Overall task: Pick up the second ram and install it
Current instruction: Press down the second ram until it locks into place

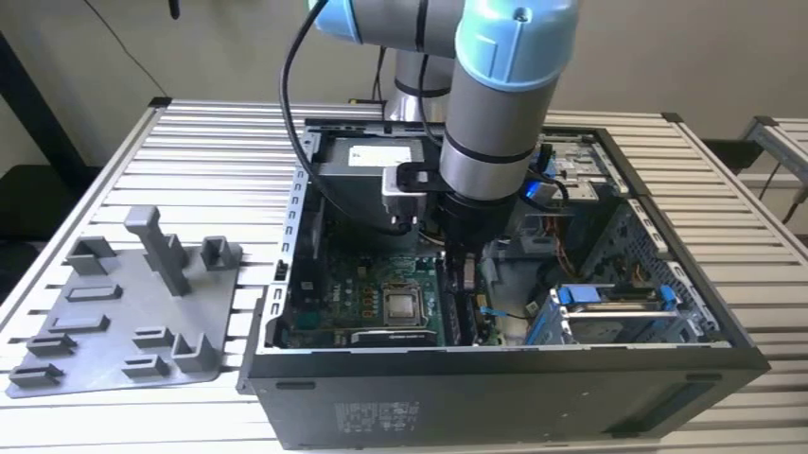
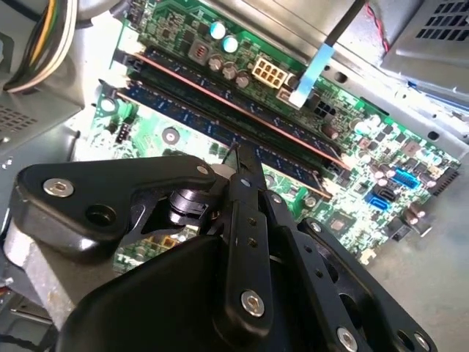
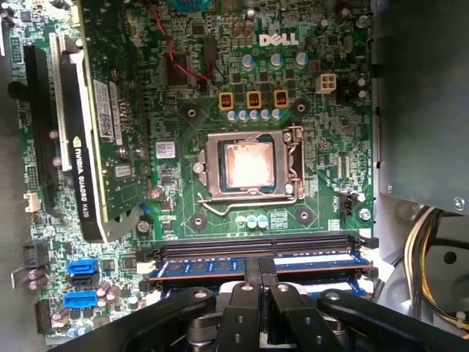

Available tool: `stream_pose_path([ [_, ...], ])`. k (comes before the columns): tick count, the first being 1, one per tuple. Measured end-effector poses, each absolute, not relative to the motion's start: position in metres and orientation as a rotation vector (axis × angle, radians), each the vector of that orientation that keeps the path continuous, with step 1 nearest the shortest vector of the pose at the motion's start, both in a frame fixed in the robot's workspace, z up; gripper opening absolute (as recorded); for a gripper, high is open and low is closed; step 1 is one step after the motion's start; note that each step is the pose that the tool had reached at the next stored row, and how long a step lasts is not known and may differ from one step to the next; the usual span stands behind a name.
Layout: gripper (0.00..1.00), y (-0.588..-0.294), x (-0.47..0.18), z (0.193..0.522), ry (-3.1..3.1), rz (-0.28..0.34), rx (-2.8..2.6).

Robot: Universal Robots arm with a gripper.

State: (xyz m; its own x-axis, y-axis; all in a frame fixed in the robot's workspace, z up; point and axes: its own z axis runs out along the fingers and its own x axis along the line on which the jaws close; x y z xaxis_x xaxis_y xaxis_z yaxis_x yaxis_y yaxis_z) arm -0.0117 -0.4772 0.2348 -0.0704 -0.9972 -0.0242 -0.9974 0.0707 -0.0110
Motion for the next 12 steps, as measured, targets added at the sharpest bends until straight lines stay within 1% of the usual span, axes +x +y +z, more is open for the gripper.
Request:
stream_pose_path([
  [12, 0.11, -0.4793, -0.0067, 0.2286, 2.285, 0.025, -2.132],
])
